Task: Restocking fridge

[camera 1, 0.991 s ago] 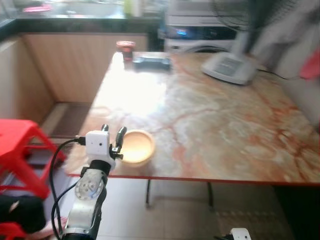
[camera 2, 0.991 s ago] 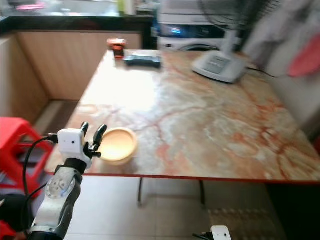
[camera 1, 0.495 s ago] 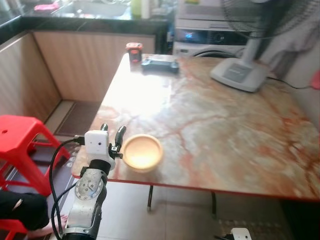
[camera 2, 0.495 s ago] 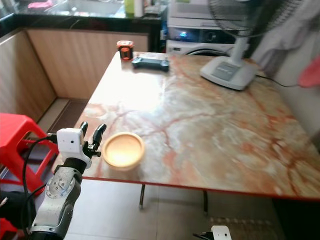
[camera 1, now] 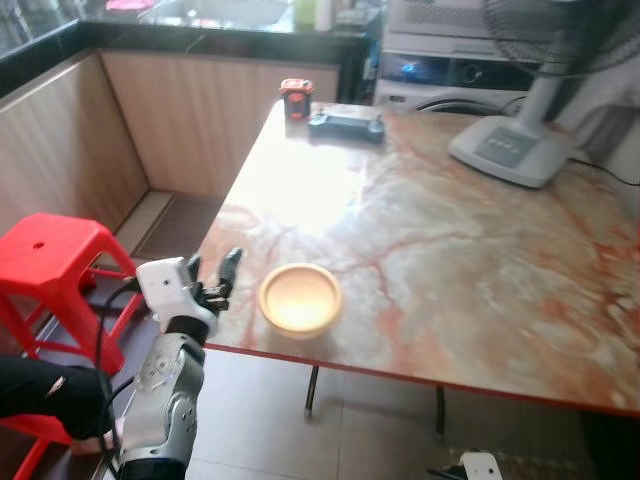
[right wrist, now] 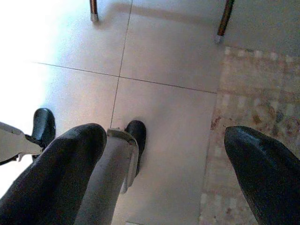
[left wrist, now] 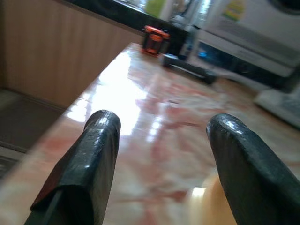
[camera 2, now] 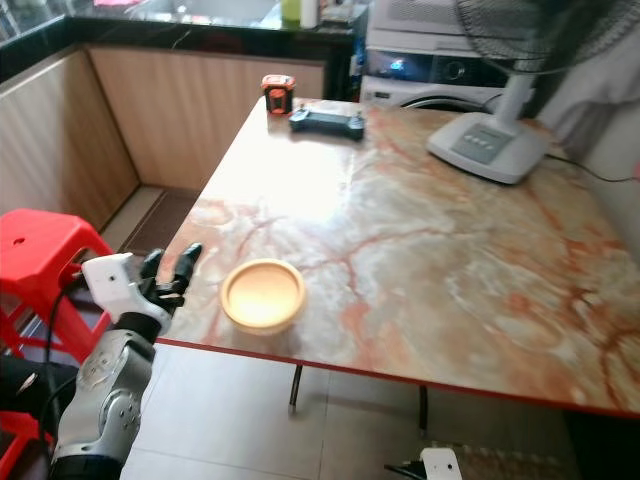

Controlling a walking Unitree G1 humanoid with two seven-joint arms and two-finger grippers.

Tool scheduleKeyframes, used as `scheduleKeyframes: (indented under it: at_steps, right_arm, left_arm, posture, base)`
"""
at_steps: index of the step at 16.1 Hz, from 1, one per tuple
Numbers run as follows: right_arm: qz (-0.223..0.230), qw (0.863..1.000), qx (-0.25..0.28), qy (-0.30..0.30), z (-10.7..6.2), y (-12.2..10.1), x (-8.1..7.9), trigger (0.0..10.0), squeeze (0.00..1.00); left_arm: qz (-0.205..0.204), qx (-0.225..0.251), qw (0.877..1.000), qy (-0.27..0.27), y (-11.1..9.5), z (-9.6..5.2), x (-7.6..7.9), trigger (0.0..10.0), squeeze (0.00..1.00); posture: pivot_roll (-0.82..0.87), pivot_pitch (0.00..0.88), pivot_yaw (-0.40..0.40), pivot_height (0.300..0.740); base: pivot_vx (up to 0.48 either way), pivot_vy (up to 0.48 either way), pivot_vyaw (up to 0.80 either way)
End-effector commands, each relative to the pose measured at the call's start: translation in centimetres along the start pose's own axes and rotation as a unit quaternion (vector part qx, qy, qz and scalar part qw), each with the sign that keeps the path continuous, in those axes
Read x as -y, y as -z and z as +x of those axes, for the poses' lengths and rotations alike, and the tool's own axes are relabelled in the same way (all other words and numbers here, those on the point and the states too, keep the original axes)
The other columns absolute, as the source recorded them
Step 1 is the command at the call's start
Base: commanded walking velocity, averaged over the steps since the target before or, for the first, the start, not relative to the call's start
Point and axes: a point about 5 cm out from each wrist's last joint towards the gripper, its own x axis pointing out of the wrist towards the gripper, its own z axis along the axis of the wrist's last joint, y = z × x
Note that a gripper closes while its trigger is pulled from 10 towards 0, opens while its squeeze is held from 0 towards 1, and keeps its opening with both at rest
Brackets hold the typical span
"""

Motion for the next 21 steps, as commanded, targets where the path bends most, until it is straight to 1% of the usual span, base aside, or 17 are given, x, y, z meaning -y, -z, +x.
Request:
scheduleKeyframes:
  at_steps: [1,2,3,5,9,12,14,15,16,17,18,19,21]
  right_arm:
    - [0.004,1.000,0.001,0.005,-0.1,0.1,0.2,10.0,0.00]
    - [0.005,1.000,0.002,0.005,-0.1,0.1,0.2,10.0,0.00]
    - [0.005,1.000,0.002,0.005,-0.1,0.1,0.2,10.0,0.00]
    - [0.006,1.000,0.003,0.004,0.0,0.1,0.1,10.0,0.00]
    - [0.006,1.000,0.002,0.005,0.0,0.1,0.0,10.0,0.00]
    - [-0.001,1.000,0.002,0.003,0.0,0.0,0.0,10.0,0.00]
    - [-0.003,1.000,0.002,0.003,0.0,0.0,0.0,10.0,0.00]
    - [-0.005,1.000,0.002,0.004,0.0,-0.1,0.0,10.0,0.00]
    - [-0.007,1.000,0.001,0.004,0.0,-0.1,0.0,10.0,0.00]
    - [-0.012,1.000,0.001,0.004,0.0,-0.1,0.0,10.0,0.00]
    - [-0.010,1.000,0.002,0.005,0.0,-0.2,0.1,10.0,0.00]
    - [-0.012,1.000,0.001,0.005,0.0,-0.2,0.1,10.0,0.00]
    - [-0.022,1.000,-0.001,0.004,0.0,-0.2,0.1,10.0,0.00]
  left_arm:
    - [-0.024,0.000,1.000,0.011,-0.3,0.5,0.3,10.0,1.00]
    - [-0.057,0.002,0.998,0.021,-0.5,0.9,0.5,10.0,1.00]
    - [-0.063,0.000,0.998,0.023,-0.4,1.1,0.6,10.0,1.00]
    - [-0.097,-0.003,0.995,0.022,-0.2,1.4,0.5,10.0,1.00]
    - [-0.115,-0.012,0.993,0.023,0.0,1.5,0.0,10.0,1.00]
    - [-0.140,-0.027,0.990,0.016,0.8,1.4,-0.7,10.0,1.00]
    - [-0.143,-0.043,0.989,0.003,1.4,1.5,-0.9,10.0,1.00]
    - [-0.150,-0.056,0.987,-0.003,2.2,1.6,-1.1,10.0,0.20]
    - [-0.156,-0.060,0.986,-0.005,2.6,1.6,-1.2,10.0,0.00]
    - [-0.171,-0.062,0.983,-0.003,2.8,1.7,-1.2,10.0,0.00]
    - [-0.163,-0.071,0.984,0.016,3.1,1.9,-0.7,10.0,0.00]
    - [-0.167,-0.078,0.982,0.036,3.3,2.1,0.0,10.0,0.00]
    - [-0.169,-0.082,0.981,0.047,3.5,2.4,0.5,10.0,0.00]
  posture:
    - [0.02,0.000,-0.029,0.740]
    - [0.02,0.000,-0.029,0.740]
    - [0.02,0.000,-0.024,0.740]
    - [0.01,0.000,-0.014,0.740]
    - [0.00,0.000,-0.009,0.740]
    - [0.01,0.000,-0.016,0.740]
    - [0.01,0.000,-0.019,0.740]
    - [0.01,0.000,-0.021,0.740]
    - [0.01,0.000,-0.020,0.740]
    - [0.00,0.000,-0.020,0.740]
    - [0.00,0.000,-0.020,0.740]
    - [0.00,0.000,-0.022,0.740]
    - [0.00,0.000,-0.023,0.740]
  base:
    - [0.000,0.000,0.00]
    - [0.000,0.000,0.00]
    - [0.000,0.000,0.00]
    - [0.000,0.000,0.00]
    - [0.000,0.000,0.00]
    - [0.000,0.000,0.00]
    - [0.000,0.000,0.00]
    - [0.000,0.000,0.00]
    - [0.000,0.000,0.00]
    - [0.000,0.000,0.00]
    - [0.000,0.000,0.00]
    - [0.000,0.000,0.00]
    - [0.000,0.000,0.00]
